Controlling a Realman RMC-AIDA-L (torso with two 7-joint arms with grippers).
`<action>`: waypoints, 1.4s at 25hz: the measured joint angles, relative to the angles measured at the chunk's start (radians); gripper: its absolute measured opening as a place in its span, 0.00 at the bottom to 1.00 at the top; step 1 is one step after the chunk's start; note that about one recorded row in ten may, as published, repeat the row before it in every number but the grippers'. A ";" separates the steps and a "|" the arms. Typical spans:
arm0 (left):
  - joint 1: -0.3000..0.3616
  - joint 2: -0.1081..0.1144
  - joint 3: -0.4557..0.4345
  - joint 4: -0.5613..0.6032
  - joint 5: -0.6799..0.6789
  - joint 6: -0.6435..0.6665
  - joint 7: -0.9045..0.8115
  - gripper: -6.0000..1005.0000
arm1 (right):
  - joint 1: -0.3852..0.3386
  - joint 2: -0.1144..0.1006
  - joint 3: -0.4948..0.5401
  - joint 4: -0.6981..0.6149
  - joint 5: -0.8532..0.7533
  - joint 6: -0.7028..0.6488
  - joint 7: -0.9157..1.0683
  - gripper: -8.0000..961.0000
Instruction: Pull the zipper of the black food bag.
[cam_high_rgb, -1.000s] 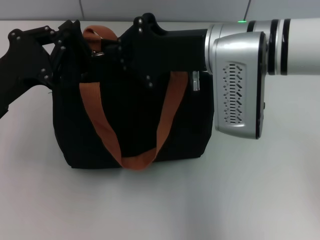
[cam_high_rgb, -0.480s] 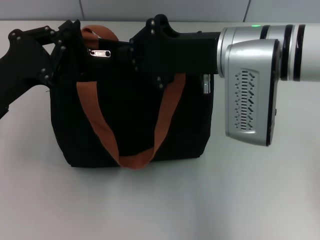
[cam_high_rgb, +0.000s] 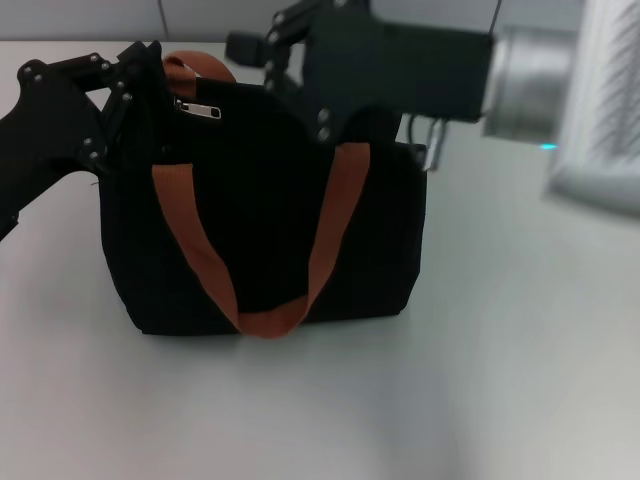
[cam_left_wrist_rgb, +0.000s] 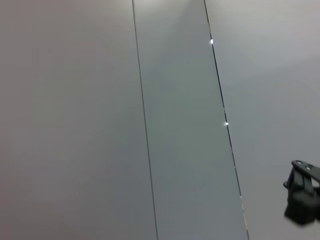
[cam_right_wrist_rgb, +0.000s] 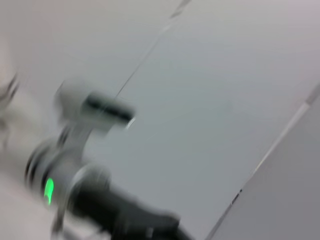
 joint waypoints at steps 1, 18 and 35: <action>0.000 0.000 0.000 0.000 0.000 0.002 0.000 0.12 | 0.000 0.000 0.000 0.000 0.000 0.000 0.000 0.04; 0.012 0.000 0.001 -0.015 0.005 -0.012 0.012 0.12 | 0.371 -0.092 0.324 0.488 -0.186 -0.366 1.107 0.40; 0.004 -0.003 0.004 -0.015 0.002 -0.017 0.014 0.12 | 0.543 -0.106 0.349 0.668 -0.265 -0.373 1.316 0.47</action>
